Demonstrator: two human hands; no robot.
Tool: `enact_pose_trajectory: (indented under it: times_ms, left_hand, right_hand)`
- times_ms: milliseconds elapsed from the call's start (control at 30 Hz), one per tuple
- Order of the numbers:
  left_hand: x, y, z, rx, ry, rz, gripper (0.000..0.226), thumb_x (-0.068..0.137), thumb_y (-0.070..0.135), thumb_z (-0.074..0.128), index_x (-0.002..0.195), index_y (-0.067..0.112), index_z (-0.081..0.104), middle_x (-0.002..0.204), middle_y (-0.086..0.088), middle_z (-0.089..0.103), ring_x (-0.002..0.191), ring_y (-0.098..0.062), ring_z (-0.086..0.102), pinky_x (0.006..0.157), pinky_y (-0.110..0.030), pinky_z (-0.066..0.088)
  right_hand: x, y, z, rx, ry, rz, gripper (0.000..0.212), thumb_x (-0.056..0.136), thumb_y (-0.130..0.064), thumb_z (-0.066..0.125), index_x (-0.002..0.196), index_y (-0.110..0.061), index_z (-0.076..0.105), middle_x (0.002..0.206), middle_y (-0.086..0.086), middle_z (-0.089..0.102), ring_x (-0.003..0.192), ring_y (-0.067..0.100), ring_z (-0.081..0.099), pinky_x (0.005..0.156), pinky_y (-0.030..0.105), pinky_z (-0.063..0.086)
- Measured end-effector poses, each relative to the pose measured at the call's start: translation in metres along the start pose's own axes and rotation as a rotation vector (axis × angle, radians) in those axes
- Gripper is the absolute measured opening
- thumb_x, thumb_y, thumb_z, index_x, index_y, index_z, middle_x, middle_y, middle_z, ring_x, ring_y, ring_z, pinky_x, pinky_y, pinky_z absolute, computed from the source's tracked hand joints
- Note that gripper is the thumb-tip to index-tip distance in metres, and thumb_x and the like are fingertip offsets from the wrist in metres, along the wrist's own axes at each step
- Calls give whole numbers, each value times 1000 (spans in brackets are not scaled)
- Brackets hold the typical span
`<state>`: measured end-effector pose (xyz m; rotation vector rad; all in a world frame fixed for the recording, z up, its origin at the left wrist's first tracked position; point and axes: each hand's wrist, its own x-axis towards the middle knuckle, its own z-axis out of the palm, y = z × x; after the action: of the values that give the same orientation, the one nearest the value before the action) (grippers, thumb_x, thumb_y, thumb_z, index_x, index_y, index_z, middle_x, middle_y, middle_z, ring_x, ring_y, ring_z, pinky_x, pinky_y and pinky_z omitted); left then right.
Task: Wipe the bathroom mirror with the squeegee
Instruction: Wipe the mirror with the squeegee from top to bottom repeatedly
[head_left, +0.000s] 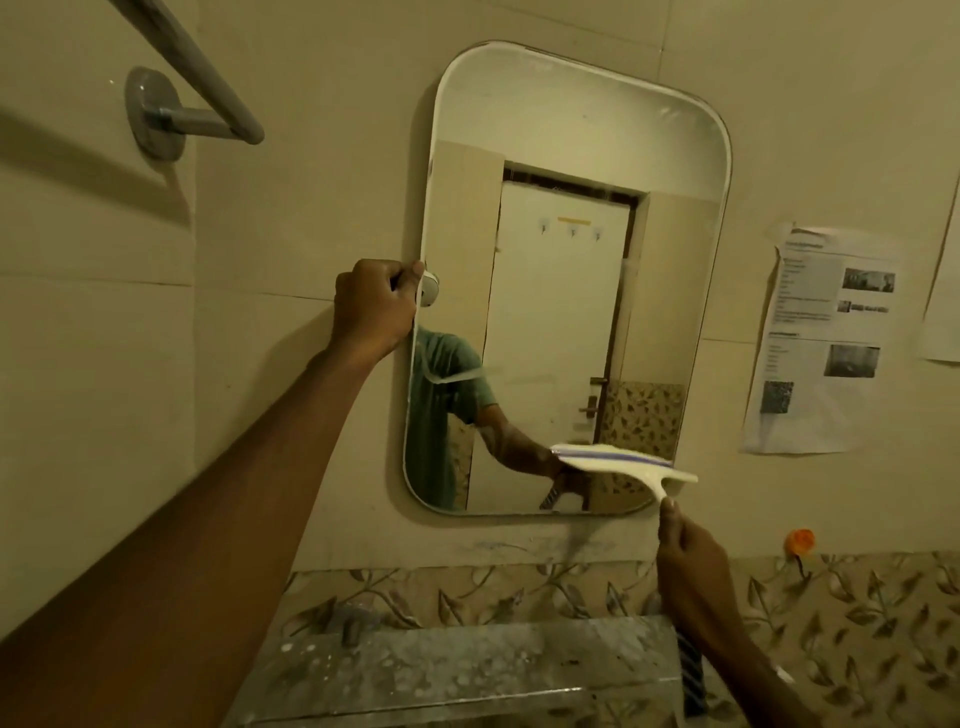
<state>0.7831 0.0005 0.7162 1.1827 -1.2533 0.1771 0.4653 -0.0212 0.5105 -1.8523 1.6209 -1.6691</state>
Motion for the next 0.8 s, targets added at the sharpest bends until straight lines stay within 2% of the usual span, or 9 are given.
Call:
enact_pose_trajectory:
  times_ms: [67, 167, 267, 367, 467, 533, 600, 667, 800]
  left_hand:
    - [0, 0, -1, -3, -8, -6, 38, 96, 36, 53, 98, 3, 71, 93, -17, 73, 84, -32, 69, 77, -48, 59]
    - [1, 0, -1, -18, -6, -19, 37, 95, 36, 54, 100, 4, 71, 94, -16, 73, 82, -29, 70, 77, -47, 59]
    - [1, -1, 0, -19, 6, -6, 37, 95, 36, 55, 99, 3, 71, 94, -16, 73, 82, -29, 70, 76, -46, 59]
    - [2, -4, 1, -9, 8, 12, 37, 95, 36, 54, 95, 4, 71, 90, -15, 73, 81, -28, 69, 74, -47, 60]
    - [0, -2, 0, -2, 7, -1, 37, 95, 37, 54, 91, 5, 71, 86, -15, 73, 78, -27, 69, 73, -48, 60]
    - [0, 0, -1, -1, 1, -13, 38, 95, 37, 54, 88, 4, 71, 83, -16, 72, 77, -29, 69, 73, -49, 59]
    - [0, 1, -1, -6, -11, -22, 39, 95, 38, 54, 89, 3, 70, 83, -17, 71, 78, -29, 68, 74, -49, 59]
    - [1, 0, -2, -25, -35, -34, 37, 95, 37, 54, 94, 5, 70, 86, -16, 72, 80, -29, 69, 75, -48, 59]
    - [3, -2, -4, -76, -92, -48, 32, 96, 34, 55, 98, 5, 70, 86, -15, 72, 75, -28, 71, 71, -44, 61]
  right_hand:
    - [29, -21, -17, 72, -43, -35, 54, 95, -52, 27, 69, -13, 54, 55, 4, 52, 41, 14, 47, 39, 27, 43]
    - [78, -65, -41, 154, 10, -128, 48, 99, -49, 28, 77, -17, 57, 68, 3, 61, 50, 10, 59, 35, 15, 44]
    - [81, -66, -29, 153, 62, -154, 45, 101, -44, 26, 76, -20, 56, 74, 9, 65, 59, 21, 65, 42, 29, 53]
    - [33, -30, 5, 65, 74, -72, 53, 100, -44, 24, 70, -13, 55, 61, 16, 61, 48, 32, 57, 43, 46, 53]
    - [0, -17, 11, 3, 35, 4, 60, 99, -46, 23, 65, -6, 52, 55, 19, 56, 46, 34, 55, 48, 51, 53]
    - [7, -31, 1, 43, 8, -1, 56, 100, -45, 26, 69, -8, 55, 57, 16, 58, 45, 30, 54, 45, 49, 53]
    - [31, -64, -10, 112, 1, -92, 50, 101, -44, 27, 73, -14, 56, 60, 8, 60, 43, 20, 54, 39, 37, 50]
    - [61, -105, -15, 159, 45, -191, 47, 102, -41, 28, 69, -17, 53, 57, 1, 54, 40, 14, 49, 36, 28, 43]
    - [69, -139, 8, 102, 119, -270, 50, 104, -34, 25, 65, -15, 50, 53, 4, 47, 41, 17, 43, 38, 28, 37]
